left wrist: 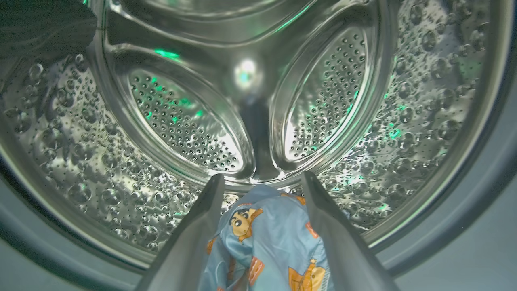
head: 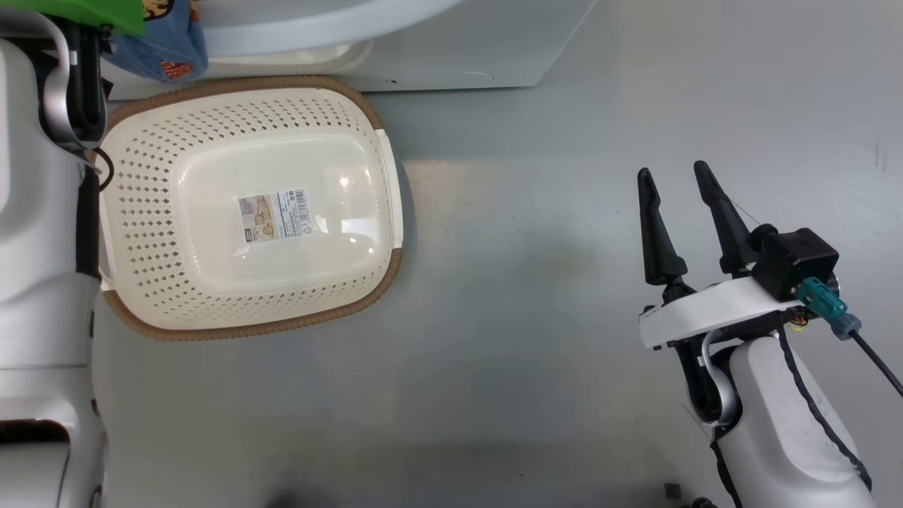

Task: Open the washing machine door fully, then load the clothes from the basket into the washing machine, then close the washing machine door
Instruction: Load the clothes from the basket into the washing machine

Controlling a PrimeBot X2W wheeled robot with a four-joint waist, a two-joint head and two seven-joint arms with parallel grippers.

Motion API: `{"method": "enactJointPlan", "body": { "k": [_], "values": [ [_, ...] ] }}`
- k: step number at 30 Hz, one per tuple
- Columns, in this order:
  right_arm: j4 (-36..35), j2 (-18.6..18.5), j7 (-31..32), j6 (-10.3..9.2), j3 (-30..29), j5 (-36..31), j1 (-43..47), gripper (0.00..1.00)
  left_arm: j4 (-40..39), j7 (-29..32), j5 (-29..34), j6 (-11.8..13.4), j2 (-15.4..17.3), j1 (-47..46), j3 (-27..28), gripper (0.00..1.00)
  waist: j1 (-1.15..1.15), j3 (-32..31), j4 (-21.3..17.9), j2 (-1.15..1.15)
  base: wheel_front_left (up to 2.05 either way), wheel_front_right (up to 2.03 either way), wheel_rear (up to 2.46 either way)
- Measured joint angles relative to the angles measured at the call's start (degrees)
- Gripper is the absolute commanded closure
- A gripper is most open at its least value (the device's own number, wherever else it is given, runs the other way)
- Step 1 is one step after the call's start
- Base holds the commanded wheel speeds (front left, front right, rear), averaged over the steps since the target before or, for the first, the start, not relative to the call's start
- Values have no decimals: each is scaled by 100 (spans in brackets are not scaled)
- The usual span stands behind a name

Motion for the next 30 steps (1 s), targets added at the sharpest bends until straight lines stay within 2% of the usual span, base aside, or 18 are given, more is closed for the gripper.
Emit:
{"method": "enactJointPlan", "body": {
  "k": [30],
  "values": [
    [-32, -2, 0, 52, -66, -38, 40, 0, -1413, 0, 218, 44, -230, 2387, 672, 0, 0, -153, 96, 0, 0, 0, 0]
  ]
}}
